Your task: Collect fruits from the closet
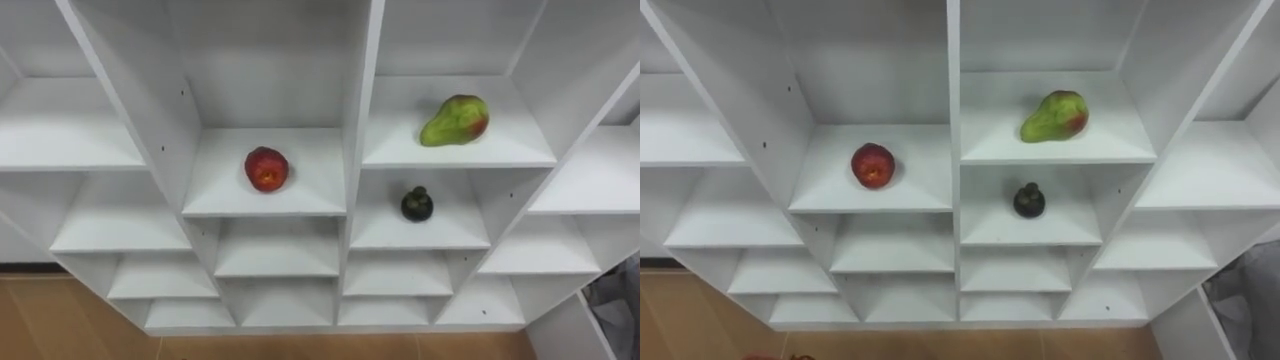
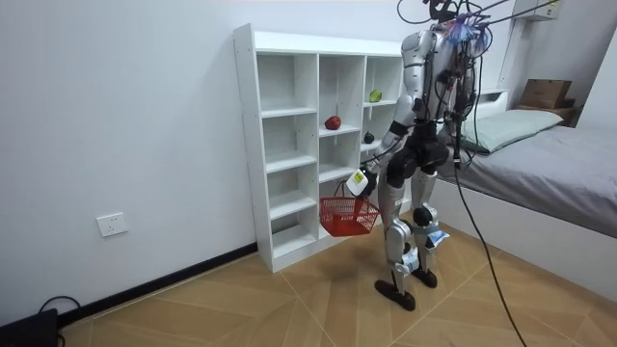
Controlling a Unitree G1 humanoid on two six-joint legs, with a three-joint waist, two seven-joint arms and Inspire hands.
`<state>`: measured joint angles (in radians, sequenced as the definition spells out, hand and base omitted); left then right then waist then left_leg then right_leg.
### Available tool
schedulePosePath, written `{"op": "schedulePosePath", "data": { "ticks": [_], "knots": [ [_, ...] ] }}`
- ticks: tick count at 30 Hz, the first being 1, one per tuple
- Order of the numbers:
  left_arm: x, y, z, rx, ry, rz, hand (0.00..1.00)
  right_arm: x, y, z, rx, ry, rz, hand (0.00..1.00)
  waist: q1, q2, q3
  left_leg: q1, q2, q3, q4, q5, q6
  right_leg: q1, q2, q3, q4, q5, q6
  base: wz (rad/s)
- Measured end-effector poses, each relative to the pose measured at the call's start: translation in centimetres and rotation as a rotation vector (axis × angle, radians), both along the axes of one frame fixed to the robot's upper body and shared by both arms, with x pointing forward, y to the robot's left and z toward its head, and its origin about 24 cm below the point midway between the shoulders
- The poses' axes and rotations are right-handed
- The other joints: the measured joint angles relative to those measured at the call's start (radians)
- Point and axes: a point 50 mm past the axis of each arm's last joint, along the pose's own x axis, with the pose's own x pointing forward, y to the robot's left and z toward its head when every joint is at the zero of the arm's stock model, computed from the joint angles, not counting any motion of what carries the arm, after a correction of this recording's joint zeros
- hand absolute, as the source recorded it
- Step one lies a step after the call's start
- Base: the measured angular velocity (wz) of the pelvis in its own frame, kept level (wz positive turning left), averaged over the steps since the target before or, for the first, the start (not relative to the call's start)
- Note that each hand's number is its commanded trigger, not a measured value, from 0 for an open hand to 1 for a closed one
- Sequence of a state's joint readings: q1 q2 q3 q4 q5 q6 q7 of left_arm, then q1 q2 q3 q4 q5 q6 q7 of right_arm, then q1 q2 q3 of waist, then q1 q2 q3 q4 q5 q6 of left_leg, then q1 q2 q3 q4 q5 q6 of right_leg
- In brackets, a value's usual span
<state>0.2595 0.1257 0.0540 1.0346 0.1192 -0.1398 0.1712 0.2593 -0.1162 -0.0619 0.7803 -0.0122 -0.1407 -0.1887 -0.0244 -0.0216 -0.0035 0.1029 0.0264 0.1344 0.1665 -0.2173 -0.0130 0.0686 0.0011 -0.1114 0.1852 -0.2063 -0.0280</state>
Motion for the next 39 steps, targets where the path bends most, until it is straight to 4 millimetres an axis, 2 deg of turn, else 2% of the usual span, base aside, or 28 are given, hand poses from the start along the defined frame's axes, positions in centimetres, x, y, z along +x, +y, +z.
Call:
{"op": "schedulePosePath", "data": {
  "ticks": [2, 6, 8, 9, 12, 20, 23, 33, 39],
  "knots": [
    [0.1, 0.2, 0.1, 0.003, -0.013, -0.001, 1.00, 1.1, 0.2, 1.3, -0.025, -0.094, 0.039, 0.00, 0.001, 0.003, 0.0051, 0.004, 0.000, 0.008, 0.000, 0.000, 0.000, 0.000, 0.000, 0.004, -0.001, 0.000, 0.000, -0.10],
    [0.3, 0.2, 0.2, -0.001, -0.029, -0.003, 1.00, 2.4, 1.0, 3.8, -0.059, -0.236, 0.112, 0.00, 0.002, 0.005, 0.0036, 0.001, 0.000, 0.009, -0.002, 0.000, 0.000, -0.004, 0.001, 0.014, -0.006, 0.000, 0.000, -0.04],
    [0.3, 0.1, 0.3, -0.004, -0.036, -0.005, 1.00, 3.2, 1.6, 5.2, -0.075, -0.310, 0.157, 0.00, 0.003, 0.007, -0.0025, -0.010, 0.001, 0.009, -0.001, 0.000, 0.000, -0.016, 0.002, 0.018, -0.011, 0.004, 0.001, -0.04],
    [0.3, 0.1, 0.3, -0.004, -0.039, -0.005, 1.00, 3.4, 1.7, 5.5, -0.076, -0.329, 0.161, 0.00, 0.003, 0.008, -0.0028, -0.012, 0.001, 0.009, -0.001, 0.000, 0.000, -0.018, 0.003, 0.019, -0.010, 0.006, 0.001, -0.06],
    [0.7, 0.2, 0.5, -0.002, -0.067, -0.013, 1.00, 4.7, 2.3, 7.3, -0.090, -0.430, 0.194, 0.00, 0.000, 0.008, -0.0019, -0.017, 0.000, 0.009, -0.001, 0.000, 0.000, -0.020, 0.002, 0.023, -0.013, 0.011, 0.003, -0.03],
    [1.3, -0.2, 0.7, -0.010, -0.104, -0.075, 1.00, 8.6, 3.4, 13.6, -0.186, -0.781, 0.272, 0.00, 0.003, 0.015, 0.0028, -0.025, -0.002, 0.011, -0.003, 0.000, 0.000, -0.032, 0.002, 0.029, -0.014, 0.019, 0.008, -0.04],
    [1.5, -0.5, 0.6, -0.034, -0.110, -0.098, 1.00, 9.1, 3.7, 14.9, -0.241, -0.855, 0.291, 0.00, 0.004, 0.017, 0.0032, -0.027, -0.002, 0.014, -0.002, 0.000, 0.000, -0.033, 0.002, 0.028, -0.014, 0.019, 0.008, 0.00],
    [1.7, -0.8, 0.6, -0.075, -0.106, -0.127, 1.00, 9.9, 4.3, 16.4, -0.311, -0.950, 0.273, 0.00, 0.007, 0.015, 0.0005, -0.045, -0.001, 0.016, -0.001, 0.000, 0.000, -0.052, 0.002, 0.026, -0.011, 0.021, 0.007, 0.00],
    [1.7, -0.7, 0.5, -0.081, -0.093, -0.130, 1.00, 10.1, 4.6, 18.1, -0.341, -1.030, 0.262, 0.00, 0.026, 0.021, 0.0008, -0.046, -0.001, 0.018, -0.001, 0.000, 0.000, -0.050, 0.002, 0.026, -0.009, 0.021, 0.007, 0.00]
  ]
}}
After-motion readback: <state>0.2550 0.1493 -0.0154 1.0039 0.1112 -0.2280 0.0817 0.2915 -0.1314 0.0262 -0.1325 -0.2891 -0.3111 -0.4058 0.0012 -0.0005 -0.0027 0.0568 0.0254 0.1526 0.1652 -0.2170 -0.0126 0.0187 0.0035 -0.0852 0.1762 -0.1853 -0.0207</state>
